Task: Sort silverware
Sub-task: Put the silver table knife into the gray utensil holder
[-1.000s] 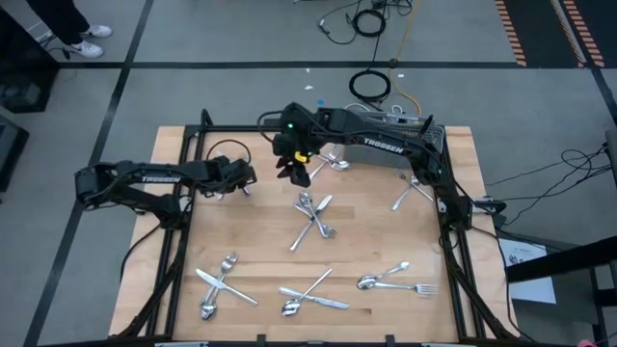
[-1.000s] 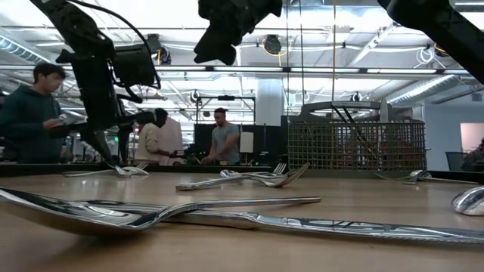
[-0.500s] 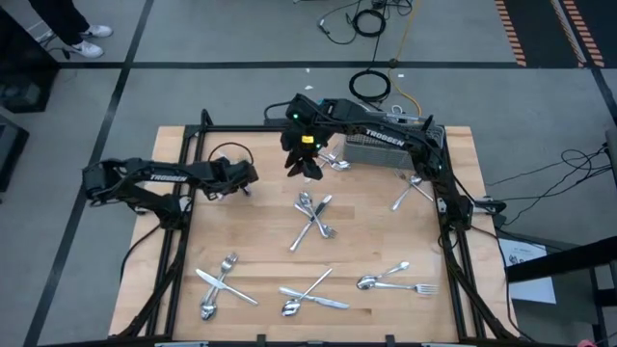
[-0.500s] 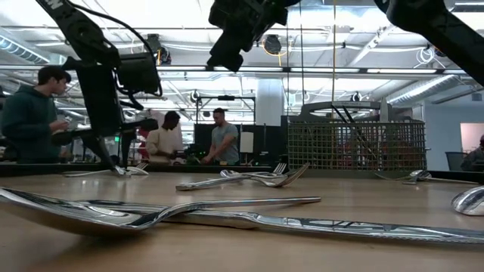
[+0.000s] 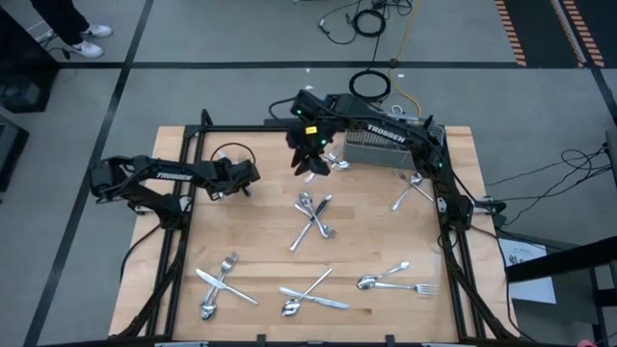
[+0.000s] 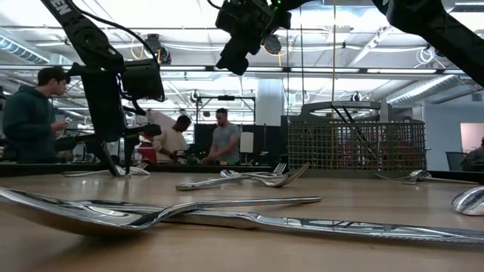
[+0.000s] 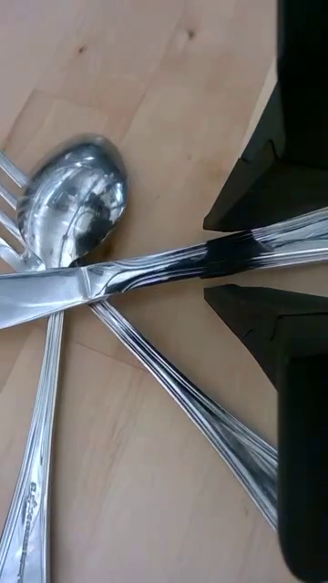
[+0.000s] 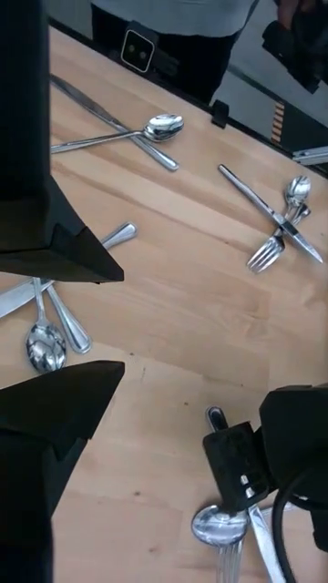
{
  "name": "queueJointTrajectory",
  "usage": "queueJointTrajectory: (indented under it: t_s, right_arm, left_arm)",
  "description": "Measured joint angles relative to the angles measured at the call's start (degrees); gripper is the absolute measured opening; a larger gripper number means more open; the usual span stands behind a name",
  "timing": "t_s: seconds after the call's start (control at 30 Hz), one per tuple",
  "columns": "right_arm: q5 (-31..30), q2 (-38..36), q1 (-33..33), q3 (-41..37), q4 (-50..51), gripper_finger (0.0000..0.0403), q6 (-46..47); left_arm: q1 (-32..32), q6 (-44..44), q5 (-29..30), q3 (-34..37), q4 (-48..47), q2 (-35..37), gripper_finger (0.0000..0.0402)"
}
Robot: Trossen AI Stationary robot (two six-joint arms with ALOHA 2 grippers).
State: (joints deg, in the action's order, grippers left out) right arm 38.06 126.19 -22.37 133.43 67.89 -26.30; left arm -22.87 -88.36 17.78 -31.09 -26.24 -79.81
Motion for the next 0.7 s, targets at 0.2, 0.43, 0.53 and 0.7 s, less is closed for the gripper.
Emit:
queueJointTrajectory:
  t_s: [0.2,0.43,0.53,0.7]
  right_arm:
    - [2.3,0.0,-0.6,0.0,0.2,0.0141,-0.4]
    - [2.6,0.0,-0.8,0.0,0.2,0.0141,-0.2]
    - [2.6,0.0,-0.8,0.0,0.3,0.0141,0.0]
    - [2.6,0.0,-0.8,0.0,1.0,0.0141,0.1]
  left_arm:
    - [0.0,-1.0,-0.2,0.0,-1.3,0.0,0.011]
    - [0.0,-0.9,-0.4,0.1,-1.6,-0.1,0.005]
    - [0.0,-0.6,0.2,0.0,-1.2,0.0,0.0036]
    - [0.0,0.0,0.4,0.1,-0.9,0.4,0.0033]
